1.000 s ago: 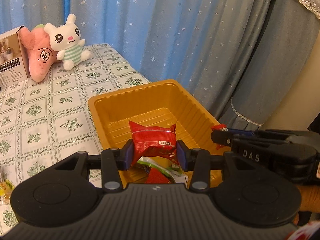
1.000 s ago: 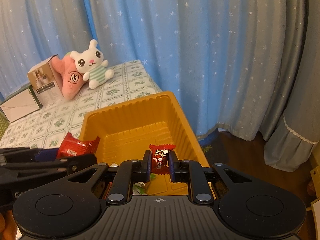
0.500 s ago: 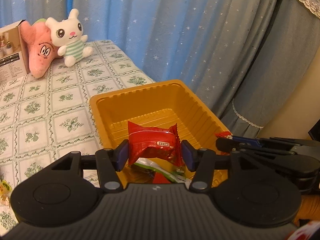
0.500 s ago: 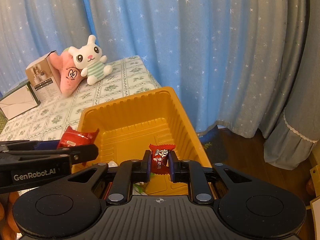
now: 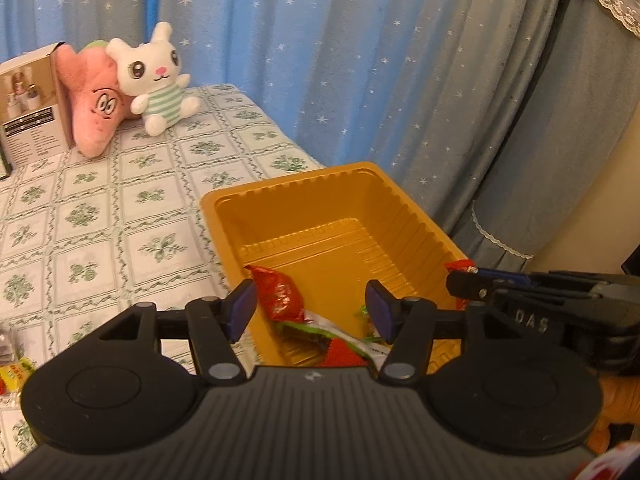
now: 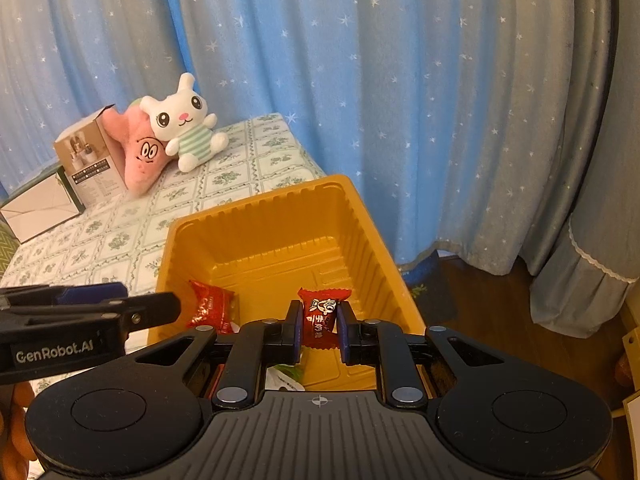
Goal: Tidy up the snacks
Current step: 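Lower both tools into the tray and open them to drop the snacks, then withdraw both tools from the tray toward the remaining snacks, then grasp a clear-wrapped brown candy with the right tool while the left tool grasps a red candy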
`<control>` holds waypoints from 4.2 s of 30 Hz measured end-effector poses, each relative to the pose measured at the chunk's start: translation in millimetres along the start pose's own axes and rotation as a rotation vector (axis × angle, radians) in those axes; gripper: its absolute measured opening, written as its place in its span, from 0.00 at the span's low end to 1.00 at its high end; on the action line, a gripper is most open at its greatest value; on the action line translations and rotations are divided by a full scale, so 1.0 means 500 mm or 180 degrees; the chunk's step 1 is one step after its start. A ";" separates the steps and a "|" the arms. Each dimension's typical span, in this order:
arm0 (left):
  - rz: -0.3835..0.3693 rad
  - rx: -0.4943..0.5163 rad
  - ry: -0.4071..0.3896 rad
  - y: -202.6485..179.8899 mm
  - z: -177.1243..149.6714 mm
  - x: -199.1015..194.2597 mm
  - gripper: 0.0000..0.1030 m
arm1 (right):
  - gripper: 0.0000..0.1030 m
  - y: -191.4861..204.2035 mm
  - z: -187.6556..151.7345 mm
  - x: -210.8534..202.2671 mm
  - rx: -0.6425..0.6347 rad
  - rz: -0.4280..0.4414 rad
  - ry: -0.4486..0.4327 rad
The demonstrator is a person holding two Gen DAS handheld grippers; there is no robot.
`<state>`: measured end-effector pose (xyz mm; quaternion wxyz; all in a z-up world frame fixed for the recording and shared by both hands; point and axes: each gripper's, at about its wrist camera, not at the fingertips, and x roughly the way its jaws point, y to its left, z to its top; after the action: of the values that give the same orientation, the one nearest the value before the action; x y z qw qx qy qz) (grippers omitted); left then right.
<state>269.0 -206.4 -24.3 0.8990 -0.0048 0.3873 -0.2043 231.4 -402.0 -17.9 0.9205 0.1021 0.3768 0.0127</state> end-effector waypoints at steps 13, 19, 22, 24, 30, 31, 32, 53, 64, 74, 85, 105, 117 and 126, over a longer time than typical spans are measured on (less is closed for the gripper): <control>0.0210 -0.0104 -0.0060 0.045 -0.031 -0.062 0.59 | 0.18 0.022 0.019 0.002 0.0130 0.0288 -0.0083; 0.0302 -0.0147 -0.0075 0.063 -0.056 -0.092 0.61 | 0.66 0.007 0.022 -0.013 0.0376 0.0399 -0.0134; 0.0319 -0.0195 -0.0077 0.071 -0.072 -0.109 0.63 | 0.66 0.004 0.013 -0.028 0.0392 0.0361 -0.0091; 0.0327 -0.0234 -0.0073 0.076 -0.081 -0.121 0.64 | 0.66 0.007 0.004 -0.040 0.0384 0.0309 -0.0054; 0.0332 -0.0288 -0.0126 0.080 -0.109 -0.172 0.70 | 0.66 0.034 -0.033 -0.089 0.0264 0.0151 0.0008; 0.0337 -0.0287 -0.0136 0.081 -0.113 -0.181 0.71 | 0.66 0.041 -0.039 -0.098 0.0226 0.0139 0.0006; 0.0346 -0.0280 -0.0145 0.082 -0.117 -0.191 0.71 | 0.66 0.048 -0.045 -0.108 0.0184 0.0140 0.0004; 0.0572 -0.0463 -0.0312 0.140 -0.206 -0.362 0.88 | 0.66 0.193 -0.140 -0.206 -0.0176 0.0296 0.0078; 0.0712 -0.0568 -0.0305 0.189 -0.228 -0.393 0.88 | 0.66 0.240 -0.153 -0.197 -0.0299 0.0379 0.0139; 0.0785 -0.0606 -0.0315 0.214 -0.232 -0.402 0.88 | 0.66 0.267 -0.154 -0.185 -0.0356 0.0409 0.0164; 0.0892 -0.0709 -0.0282 0.262 -0.248 -0.406 0.88 | 0.66 0.303 -0.161 -0.157 -0.0438 0.0460 0.0243; 0.1203 -0.0954 -0.0116 0.415 -0.271 -0.352 0.88 | 0.66 0.413 -0.173 -0.024 -0.0603 0.0728 0.0385; 0.1211 -0.0861 -0.0042 0.511 -0.260 -0.286 0.88 | 0.66 0.522 -0.190 0.071 -0.1011 0.1095 0.0338; 0.1101 -0.0900 -0.0017 0.567 -0.268 -0.237 0.87 | 0.60 0.598 -0.212 0.160 -0.1672 0.1325 0.0272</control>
<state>205.3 117.3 -82.9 0.9121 -0.0649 0.4047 0.0093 230.9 -82.7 -88.0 0.8765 -0.0645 0.3700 0.3012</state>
